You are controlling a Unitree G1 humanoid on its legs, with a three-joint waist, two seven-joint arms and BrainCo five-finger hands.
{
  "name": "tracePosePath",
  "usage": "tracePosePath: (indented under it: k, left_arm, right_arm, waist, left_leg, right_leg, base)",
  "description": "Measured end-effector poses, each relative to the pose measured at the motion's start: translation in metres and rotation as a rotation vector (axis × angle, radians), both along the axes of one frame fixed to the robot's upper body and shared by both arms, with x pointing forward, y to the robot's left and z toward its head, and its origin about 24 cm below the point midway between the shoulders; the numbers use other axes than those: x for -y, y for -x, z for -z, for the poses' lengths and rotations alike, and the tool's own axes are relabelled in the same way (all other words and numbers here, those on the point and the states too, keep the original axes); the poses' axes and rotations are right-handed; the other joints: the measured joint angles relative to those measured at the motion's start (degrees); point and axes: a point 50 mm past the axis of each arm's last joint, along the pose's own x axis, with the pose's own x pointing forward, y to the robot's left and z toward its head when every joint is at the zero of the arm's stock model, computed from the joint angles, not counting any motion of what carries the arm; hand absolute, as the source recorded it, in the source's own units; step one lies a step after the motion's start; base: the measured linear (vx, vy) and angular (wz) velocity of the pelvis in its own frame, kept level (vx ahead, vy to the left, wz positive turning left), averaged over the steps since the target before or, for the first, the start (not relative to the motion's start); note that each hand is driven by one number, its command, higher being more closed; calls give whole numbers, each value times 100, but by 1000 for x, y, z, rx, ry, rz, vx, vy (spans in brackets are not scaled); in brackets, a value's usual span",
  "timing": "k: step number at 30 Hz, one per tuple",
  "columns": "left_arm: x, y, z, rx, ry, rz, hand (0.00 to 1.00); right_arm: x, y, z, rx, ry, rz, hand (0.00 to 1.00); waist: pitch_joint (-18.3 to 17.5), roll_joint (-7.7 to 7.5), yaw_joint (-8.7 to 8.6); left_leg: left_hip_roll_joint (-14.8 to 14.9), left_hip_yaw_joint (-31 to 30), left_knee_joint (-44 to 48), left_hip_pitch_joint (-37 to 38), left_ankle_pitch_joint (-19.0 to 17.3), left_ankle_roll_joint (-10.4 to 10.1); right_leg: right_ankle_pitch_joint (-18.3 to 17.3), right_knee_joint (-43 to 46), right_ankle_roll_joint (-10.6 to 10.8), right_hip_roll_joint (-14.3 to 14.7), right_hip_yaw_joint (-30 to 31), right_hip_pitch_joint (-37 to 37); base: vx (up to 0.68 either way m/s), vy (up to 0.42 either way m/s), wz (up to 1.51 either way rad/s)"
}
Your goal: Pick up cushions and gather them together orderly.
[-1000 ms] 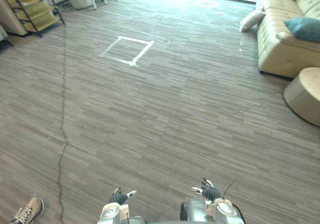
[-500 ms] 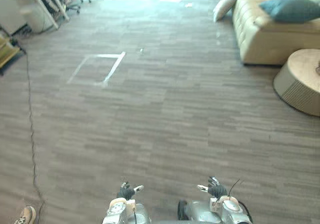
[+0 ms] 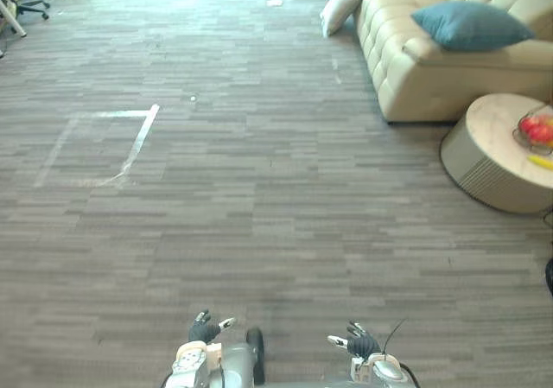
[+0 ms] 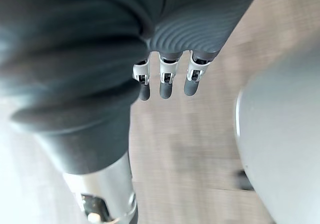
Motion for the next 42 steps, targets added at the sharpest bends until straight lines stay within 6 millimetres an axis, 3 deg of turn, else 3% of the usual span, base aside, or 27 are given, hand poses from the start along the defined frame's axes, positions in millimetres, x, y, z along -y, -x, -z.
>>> tracePosePath:
  k: [1, 4, 5, 7, 8, 10, 11, 13, 14, 15, 16, 17, 19, 22, 24, 25, 26, 27, 28, 32, 33, 34, 35, 36, 37, 39, 42]
  left_arm:
    - [1, 2, 1, -10, 3, 1, 0]
    - [5, 1, 2, -15, 11, 9, 0]
    - [6, 1, 2, -16, 11, 16, 0]
    - [7, -2, 1, -14, 11, 34, 0]
    - [8, -1, 1, -17, 12, 33, 0]
    - [17, 2, 4, -33, 37, 31, 0]
    - [23, 2, 4, -30, 62, 13, 0]
    - [26, 4, 5, -36, 70, 7, 0]
    - [26, 5, 5, -33, 82, -25, 0]
    - [26, 2, 4, -16, 92, -61, 0]
    - [26, 2, 4, -12, 95, -66, 0]
    - [26, -1, 2, 4, 96, -72, 0]
    - [20, -3, 0, 18, 88, -86, 0]
    - [15, -7, -3, 50, 73, -97, 0]
    - [12, -7, -3, 52, 62, -95, 0]
    - [12, -7, -3, 48, 62, -94, 0]
    - [12, -7, -3, 47, 53, -74, 0]
    - [9, -8, -4, 48, 39, -56, 0]
    - [1, -7, -4, 43, 14, -43, 0]
    - [-6, -5, -3, 29, -7, -39, 0]
    - [-11, -2, -3, 15, -20, -40, 0]
    - [-12, 4, 0, -14, -23, -42, 0]
    - [-12, 7, 1, -23, -23, -42, 0]
    - [-12, 14, 4, -47, -25, -35, 0]
    - [-11, 15, 5, -55, -25, -29, 0]
    - [-7, 16, 7, -77, -20, -3, 0]
    - [-2, 13, 6, -74, -10, 10, 0]
  right_arm:
    - [2, -3, -2, 12, 11, -13, 0]
    - [4, -9, -6, 46, 16, -11, 0]
    - [4, -9, -6, 47, 17, -9, 0]
    - [2, -8, -5, 43, 8, 4, 0]
    - [3, -6, -5, 39, 7, 10, 0]
    - [9, -10, -7, 52, 19, 24, 0]
    - [12, -14, -8, 62, 19, 46, 0]
    - [15, -12, -8, 58, 20, 63, 0]
    - [15, -9, -7, 51, 20, 70, 0]
    - [16, -6, -6, 43, 22, 70, 0]
    - [17, -5, -6, 38, 25, 69, 0]
    - [19, -3, -5, 24, 31, 70, 0]
    - [15, 1, -2, 1, 20, 73, 0]
    - [12, 3, 1, -16, 11, 70, 0]
    - [11, 6, 2, -24, 11, 73, 0]
    - [12, 7, 2, -26, 14, 73, 0]
    - [12, 10, 3, -35, 22, 67, 0]
    - [9, 11, 4, -43, 20, 47, 0]
    - [0, 15, 6, -54, -4, 38, 0]
    - [-4, 23, 10, -82, -17, 48, 0]
    - [-5, 21, 9, -79, -17, 37, 0]
    - [-2, 20, 9, -74, -10, 35, 0]
    - [0, 19, 8, -69, -6, 35, 0]
    - [2, 15, 6, -48, 3, 29, 0]
    - [3, 14, 5, -41, 5, 27, 0]
    - [7, 4, 0, 1, 16, 25, 0]
    - [11, -4, -4, 32, 26, 23, 0]
  waist:
    - [2, 61, -60]
    - [23, 84, -193]
    - [27, 87, -210]
    - [22, -118, -232]
    - [23, -118, -254]
    - [-4, 132, -269]
    - [10, 266, -292]
    - [-40, 342, -324]
    - [-64, 380, -392]
    - [-47, 405, -398]
    - [-13, 391, -381]
    - [22, 478, -298]
    - [23, 428, -180]
    - [25, 369, -92]
    - [18, 321, -82]
    - [5, 350, -80]
    - [-40, 361, -52]
    - [-100, 264, -39]
    - [-224, 1, -64]
    - [-251, -227, -54]
    - [-187, -242, -55]
    - [-164, -224, -65]
    - [-154, -204, -74]
    - [-156, -135, -112]
    - [-155, -117, -119]
    - [-105, -3, -223]
    - [-49, 66, -312]
  left_leg:
    - [58, -82, -314, 408, -26, 31]
    - [364, -248, -417, 781, -403, -77]
    - [410, -272, -419, 827, -480, -104]
    - [380, -429, -559, 1138, -853, -321]
    - [387, -478, -590, 1233, -953, -333]
    - [567, -582, -507, 1429, -1065, -199]
    - [682, -853, -5, 1362, -907, -403]
    - [736, -1092, 569, 1246, -785, -610]
    - [794, -1345, 1933, 760, -487, -1088]
    - [902, -1344, 3354, 118, 289, -1649]
    - [1014, -1251, 3870, -118, 367, -1680]
    - [1347, -796, 4942, -638, 230, -1474]
    - [1539, -56, 5185, -1058, -259, -999]
    - [1364, 753, 3438, -1635, -649, -833]
    - [876, 449, 841, -1804, -25, -818]
    - [842, 308, 447, -1821, 159, -889]
    - [796, 76, 521, -2025, 807, -903]
    - [639, 57, 663, -2098, 938, -600]
    - [400, 61, 578, -2071, 884, -328]
    - [67, 82, 673, -1668, 425, -64]
    - [-50, 88, 524, -1149, 188, -11]
    - [-82, 64, 347, -622, 18, 19]
    - [-83, 52, 275, -451, -25, 39]
    - [-74, 6, -41, 105, -107, 51]
    - [-64, -10, -154, 258, -115, 60]
    - [117, -151, -459, 837, -296, 56]
    - [324, -266, -509, 1067, -588, -11]
  right_leg:
    - [-216, -179, -232, -19, -252, -318]
    - [-327, -1875, -160, 294, -416, -1123]
    - [-197, -2366, -121, 342, -411, -1198]
    - [1041, -4770, 75, 228, -402, -1312]
    - [1418, -4650, 35, 194, -414, -1324]
    - [1280, -4077, -213, 411, -423, -1415]
    - [793, -3533, -495, 453, -472, -1431]
    - [518, -3311, -660, 459, -606, -1291]
    - [205, -3321, -684, 472, -764, -920]
    - [25, -3505, -735, 526, -820, -528]
    - [-16, -3611, -782, 578, -830, -367]
    - [-89, -3954, -890, 755, -807, 163]
    - [-67, -4449, -875, 759, -723, 886]
    - [-49, -5214, -764, 545, -522, 1720]
    - [-159, -5662, -522, 327, -433, 2167]
    - [-189, -5748, -471, 331, -417, 2257]
    - [-274, -5908, -364, 359, -373, 2428]
    - [-291, -5887, -340, 261, -368, 2501]
    - [-203, -5484, -263, 10, -386, 2275]
    - [218, -3106, 277, -271, 112, 1445]
    - [968, -1504, 611, -317, 456, 865]
    - [876, -431, 474, -353, 400, 449]
    - [795, -200, 358, -372, 313, 331]
    - [388, 215, -38, -408, -50, -84]
    - [260, 200, -94, -396, -155, -211]
    - [-225, -748, -212, -72, -668, -943]
    - [129, -2835, -152, 244, -876, -1422]
  base:
    - [450, 31, 15]
    - [470, -79, 36]
    - [481, -177, 35]
    - [515, -247, 36]
    - [554, -268, 21]
    - [576, -225, 3]
    - [555, -224, 3]
    - [497, -225, 25]
    - [661, -285, 54]
    - [549, -234, 46]
    - [544, -184, 11]
    - [531, -97, -28]
    - [566, -95, -41]
    - [467, 19, -57]
    - [570, 151, -37]
    - [524, 231, -24]
    - [556, 278, -9]
    - [803, 350, 13]
    - [586, 231, 28]
    - [530, 220, 28]
    - [522, 182, -5]
    - [511, 166, -7]
    - [573, 154, -7]
    - [458, 102, -2]
    - [545, 62, 13]
    - [439, -41, 29]
    - [515, -135, 46]
